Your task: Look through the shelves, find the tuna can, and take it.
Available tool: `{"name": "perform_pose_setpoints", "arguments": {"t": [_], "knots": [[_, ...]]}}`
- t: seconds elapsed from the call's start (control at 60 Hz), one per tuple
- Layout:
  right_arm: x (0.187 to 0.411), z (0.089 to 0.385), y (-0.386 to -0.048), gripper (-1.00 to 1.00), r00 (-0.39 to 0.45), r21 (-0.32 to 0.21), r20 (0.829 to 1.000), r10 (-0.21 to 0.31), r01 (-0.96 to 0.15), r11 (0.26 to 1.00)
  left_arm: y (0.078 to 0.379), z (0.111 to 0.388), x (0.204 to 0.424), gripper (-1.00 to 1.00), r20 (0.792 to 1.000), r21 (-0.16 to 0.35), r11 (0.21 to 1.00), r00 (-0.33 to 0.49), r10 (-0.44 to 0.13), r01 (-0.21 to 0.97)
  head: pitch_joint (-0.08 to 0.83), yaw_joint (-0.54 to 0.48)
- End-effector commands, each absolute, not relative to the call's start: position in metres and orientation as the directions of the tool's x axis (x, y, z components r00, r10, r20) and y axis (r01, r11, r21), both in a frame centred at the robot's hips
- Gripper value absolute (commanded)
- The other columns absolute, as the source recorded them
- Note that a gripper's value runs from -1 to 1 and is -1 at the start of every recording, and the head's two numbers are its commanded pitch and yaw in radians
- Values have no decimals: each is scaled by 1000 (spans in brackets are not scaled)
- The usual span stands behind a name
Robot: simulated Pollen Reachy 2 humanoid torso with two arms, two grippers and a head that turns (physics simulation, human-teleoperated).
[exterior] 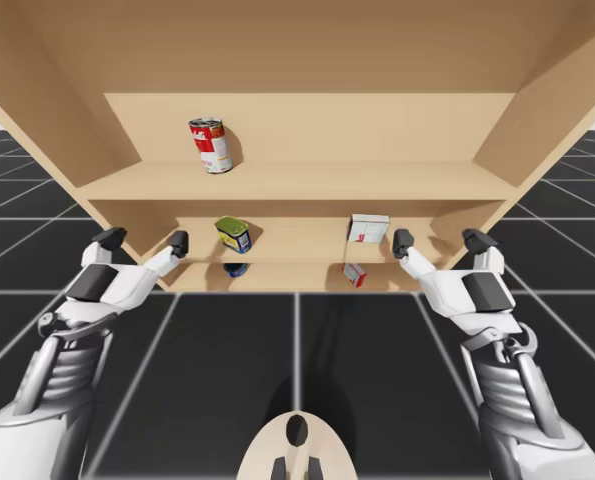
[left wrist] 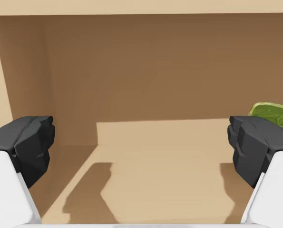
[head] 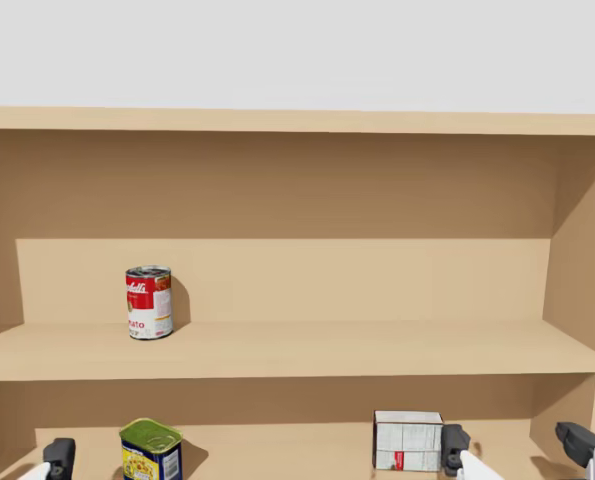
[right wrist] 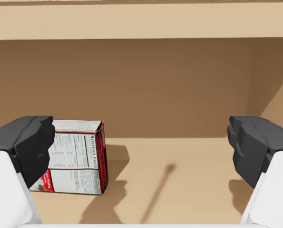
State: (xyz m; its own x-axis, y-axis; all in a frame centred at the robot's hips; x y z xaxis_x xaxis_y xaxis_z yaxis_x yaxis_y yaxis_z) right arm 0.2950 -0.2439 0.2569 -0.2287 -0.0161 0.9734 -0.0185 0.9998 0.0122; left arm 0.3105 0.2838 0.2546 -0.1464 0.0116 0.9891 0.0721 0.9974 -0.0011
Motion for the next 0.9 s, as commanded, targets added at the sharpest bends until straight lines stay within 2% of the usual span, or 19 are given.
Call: {"name": "perform_pose_setpoints", "arguments": {"t": [0.017,0.167,0.483,0.583,0.733,0.9], "knots": [[294,256,-240,-1000,-241,27,970,-27,-4,1000,285,256,310,-1000,989,-4,998,-149,14,69,6,-47],[292,258,-239,-1000,-239,29,970,-36,-32,999,286,256,309,-1000,988,-9,998,-152,20,70,40,-40],[291,257,-238,-1000,-235,18,972,-23,-26,999,288,259,304,-1000,985,-24,996,-171,38,83,315,13],[291,257,-237,-1000,-233,16,972,-21,-25,1000,287,261,301,-1000,983,-24,996,-179,39,87,372,39],[290,258,-237,-1000,-232,15,972,-21,-28,999,288,264,298,-1000,981,-32,995,-187,50,94,484,128],[289,257,-236,-1000,-223,15,975,-21,-30,999,286,269,290,-1000,978,-53,992,-192,76,118,568,225]]}}
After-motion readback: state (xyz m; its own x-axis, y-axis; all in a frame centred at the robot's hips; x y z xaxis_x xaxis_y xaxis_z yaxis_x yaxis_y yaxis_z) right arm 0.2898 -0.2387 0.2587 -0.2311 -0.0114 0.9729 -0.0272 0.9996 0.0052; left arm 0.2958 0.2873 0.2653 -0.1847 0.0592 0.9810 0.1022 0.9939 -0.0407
